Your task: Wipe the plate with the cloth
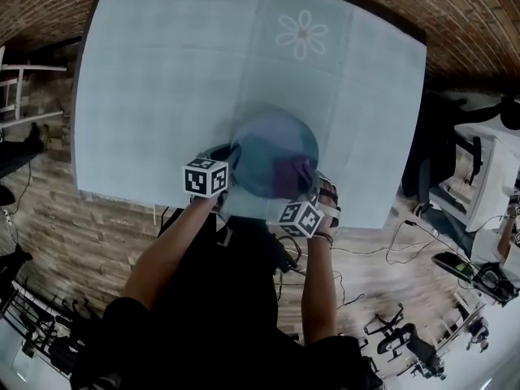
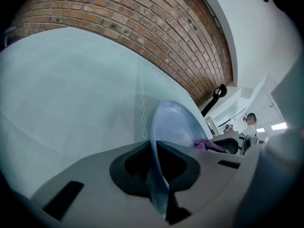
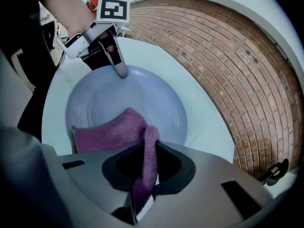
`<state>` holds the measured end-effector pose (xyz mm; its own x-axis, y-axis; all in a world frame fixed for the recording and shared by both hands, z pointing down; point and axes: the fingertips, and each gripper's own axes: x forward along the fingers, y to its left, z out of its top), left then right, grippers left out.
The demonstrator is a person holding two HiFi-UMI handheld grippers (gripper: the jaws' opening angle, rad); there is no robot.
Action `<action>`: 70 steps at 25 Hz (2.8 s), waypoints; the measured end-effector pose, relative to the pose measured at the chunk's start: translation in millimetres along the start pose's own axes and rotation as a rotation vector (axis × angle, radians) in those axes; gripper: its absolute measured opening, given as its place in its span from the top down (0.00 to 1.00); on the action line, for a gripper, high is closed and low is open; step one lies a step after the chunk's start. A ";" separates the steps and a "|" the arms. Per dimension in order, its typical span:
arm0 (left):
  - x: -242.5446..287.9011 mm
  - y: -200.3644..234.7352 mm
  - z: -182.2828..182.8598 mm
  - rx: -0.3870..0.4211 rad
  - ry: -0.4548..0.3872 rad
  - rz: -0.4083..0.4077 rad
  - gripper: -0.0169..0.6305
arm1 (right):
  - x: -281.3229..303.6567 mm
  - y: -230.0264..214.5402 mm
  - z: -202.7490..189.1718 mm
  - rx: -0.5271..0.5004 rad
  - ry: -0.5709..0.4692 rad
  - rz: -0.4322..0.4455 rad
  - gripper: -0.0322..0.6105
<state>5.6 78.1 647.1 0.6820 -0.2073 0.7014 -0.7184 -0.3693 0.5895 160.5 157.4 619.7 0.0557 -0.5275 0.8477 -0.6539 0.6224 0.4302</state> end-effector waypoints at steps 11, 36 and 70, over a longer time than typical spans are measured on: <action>0.1 0.8 -0.1 0.001 0.000 0.002 0.89 | -9.7 42.5 21.3 0.050 -0.046 0.127 0.86; 2.7 -0.5 0.3 -0.015 0.002 0.004 0.89 | 0.1 100.7 115.6 -0.234 -0.302 0.297 0.86; 3.0 0.7 2.0 -0.037 -0.021 0.020 0.89 | 65.1 -10.9 139.3 -0.463 -0.369 0.051 0.86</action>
<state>7.4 75.4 648.8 0.6700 -0.2337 0.7046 -0.7362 -0.3311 0.5903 66.2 35.7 627.0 -0.2870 -0.6050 0.7427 -0.2474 0.7958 0.5527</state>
